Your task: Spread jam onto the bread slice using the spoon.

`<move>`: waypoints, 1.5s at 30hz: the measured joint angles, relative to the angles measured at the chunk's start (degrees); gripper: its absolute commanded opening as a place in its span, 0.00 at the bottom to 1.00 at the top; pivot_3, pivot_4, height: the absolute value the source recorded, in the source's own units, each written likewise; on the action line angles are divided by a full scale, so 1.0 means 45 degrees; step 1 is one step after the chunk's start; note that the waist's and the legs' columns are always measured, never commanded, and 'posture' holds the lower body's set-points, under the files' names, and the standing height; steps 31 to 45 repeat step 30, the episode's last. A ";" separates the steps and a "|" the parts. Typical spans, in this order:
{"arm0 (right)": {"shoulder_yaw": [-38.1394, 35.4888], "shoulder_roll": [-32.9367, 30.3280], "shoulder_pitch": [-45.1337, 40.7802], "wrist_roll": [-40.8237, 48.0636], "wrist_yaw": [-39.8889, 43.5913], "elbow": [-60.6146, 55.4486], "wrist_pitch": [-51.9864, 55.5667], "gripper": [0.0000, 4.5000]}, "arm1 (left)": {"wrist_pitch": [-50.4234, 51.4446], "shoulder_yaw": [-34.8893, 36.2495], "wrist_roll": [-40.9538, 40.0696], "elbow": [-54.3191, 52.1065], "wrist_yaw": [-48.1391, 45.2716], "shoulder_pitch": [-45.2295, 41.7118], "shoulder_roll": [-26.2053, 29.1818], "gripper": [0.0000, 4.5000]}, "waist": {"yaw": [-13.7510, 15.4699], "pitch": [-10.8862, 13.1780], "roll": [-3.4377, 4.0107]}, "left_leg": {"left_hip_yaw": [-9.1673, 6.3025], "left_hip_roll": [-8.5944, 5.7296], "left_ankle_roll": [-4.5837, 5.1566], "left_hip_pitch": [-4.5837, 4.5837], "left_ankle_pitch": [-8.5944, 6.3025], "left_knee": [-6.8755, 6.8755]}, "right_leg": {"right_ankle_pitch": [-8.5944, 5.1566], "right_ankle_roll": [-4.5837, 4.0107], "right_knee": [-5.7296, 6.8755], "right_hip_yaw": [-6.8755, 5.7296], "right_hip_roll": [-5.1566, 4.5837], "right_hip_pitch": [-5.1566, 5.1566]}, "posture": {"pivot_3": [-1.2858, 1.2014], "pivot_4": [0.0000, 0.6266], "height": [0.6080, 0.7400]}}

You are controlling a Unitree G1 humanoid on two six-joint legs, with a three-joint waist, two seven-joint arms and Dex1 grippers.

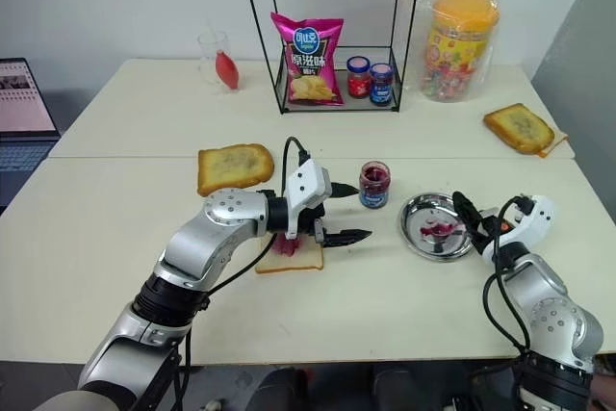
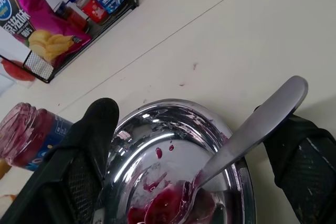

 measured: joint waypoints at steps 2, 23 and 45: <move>0.0056 -0.0184 0.0040 -0.0146 0.0086 0.0000 -0.0031 1.00 | 0.0005 0.0007 0.0000 0.0000 0.0000 0.0000 0.0021 1.00 | 0.0006 0.0000 0.0000 | -0.0003 0.0000 0.0000 0.0000 0.0000 0.0000 | -0.0001 0.0002 0.0000 -0.0005 0.0000 0.0000 | 0.52 0.24 1.00; -0.0369 -0.5831 -0.0679 -0.0897 0.2283 -0.0559 0.1429 1.00 | 0.0060 0.3075 -0.0476 0.0614 -0.0383 -0.0183 0.3282 1.00 | -0.0047 0.0010 0.0013 | 0.0009 0.0002 0.0000 0.0015 0.0000 -0.0004 | -0.0023 0.0040 0.0002 0.0006 0.0002 0.0002 | 0.52 0.24 1.00; 0.1557 -0.9534 0.0460 0.0169 0.8026 -0.3211 0.1948 1.00 | 0.1062 0.4395 -0.1596 0.0483 -0.2287 0.0904 0.5804 1.00 | 0.0114 0.0013 -0.0015 | -0.0019 0.0016 0.0001 0.0027 -0.0004 -0.0004 | -0.0034 0.0036 -0.0030 -0.0047 -0.0004 0.0047 | 0.52 0.24 1.00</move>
